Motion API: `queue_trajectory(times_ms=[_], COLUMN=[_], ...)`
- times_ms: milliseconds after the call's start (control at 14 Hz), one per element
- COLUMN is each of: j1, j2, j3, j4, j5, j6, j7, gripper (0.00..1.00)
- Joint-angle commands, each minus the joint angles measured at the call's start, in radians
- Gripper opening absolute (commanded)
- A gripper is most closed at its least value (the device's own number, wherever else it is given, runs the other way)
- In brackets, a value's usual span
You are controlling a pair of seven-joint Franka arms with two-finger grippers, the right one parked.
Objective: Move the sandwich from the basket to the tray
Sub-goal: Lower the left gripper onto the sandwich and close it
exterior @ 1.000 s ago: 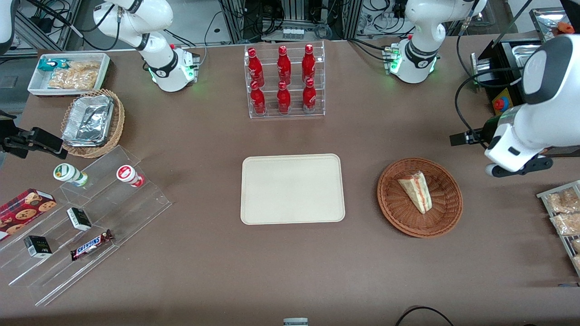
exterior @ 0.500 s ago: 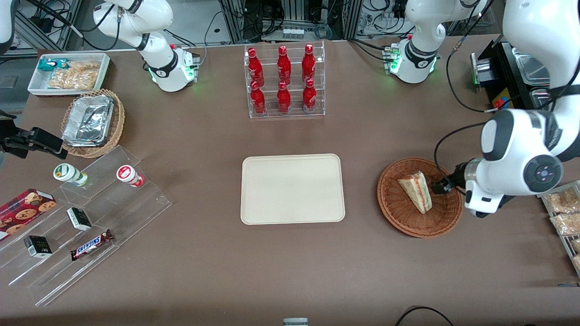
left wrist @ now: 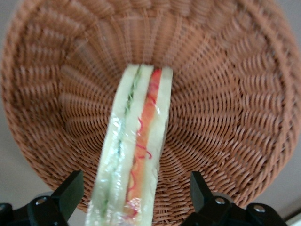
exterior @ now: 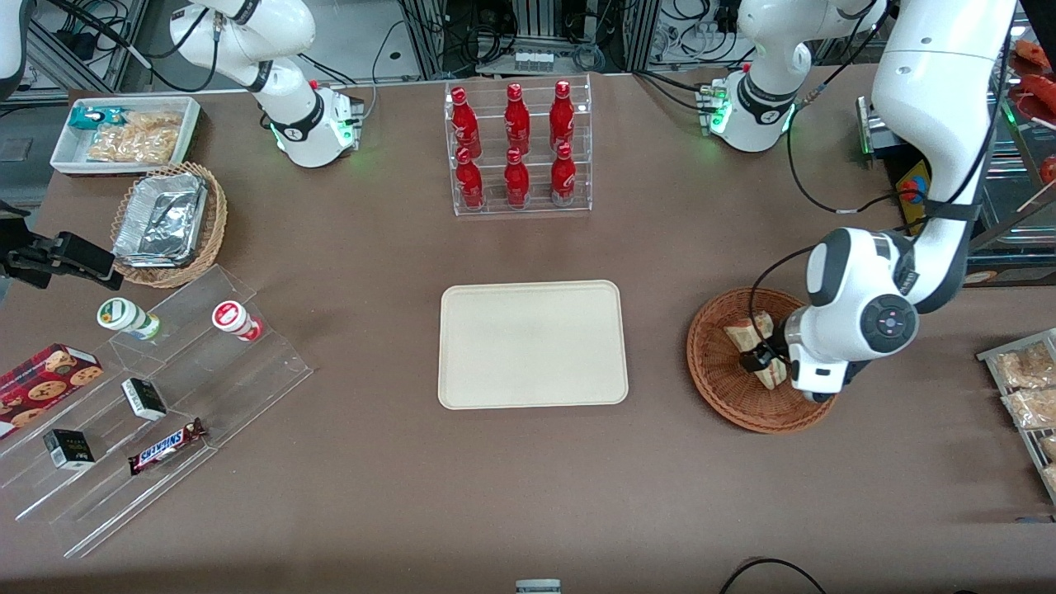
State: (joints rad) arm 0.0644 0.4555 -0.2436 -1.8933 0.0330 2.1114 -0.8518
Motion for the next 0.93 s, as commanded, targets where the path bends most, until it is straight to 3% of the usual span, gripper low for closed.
queue_trajectory(times_ms=[0, 143, 214, 286, 571, 714, 857], j1=[-0.006, -0.003, -0.003, -0.003, -0.014, -0.064, -0.142], j2=[0.002, 0.0, -0.004, -0.009, -0.027, -0.043, -0.041], j3=[0.0, 0.0, 0.0, 0.0, -0.005, -0.008, -0.013], j4=[-0.053, -0.058, -0.052, -0.038, 0.158, 0.232, 0.284], j5=[0.021, 0.021, 0.021, 0.021, 0.03, 0.079, 0.079], j6=[0.045, 0.046, 0.041, 0.033, -0.218, -0.295, -0.303], j7=[-0.026, -0.023, -0.01, -0.003, 0.056, 0.063, 0.108], gripper=[0.98, 0.4, 0.2, 0.13, 0.12, 0.13, 0.13])
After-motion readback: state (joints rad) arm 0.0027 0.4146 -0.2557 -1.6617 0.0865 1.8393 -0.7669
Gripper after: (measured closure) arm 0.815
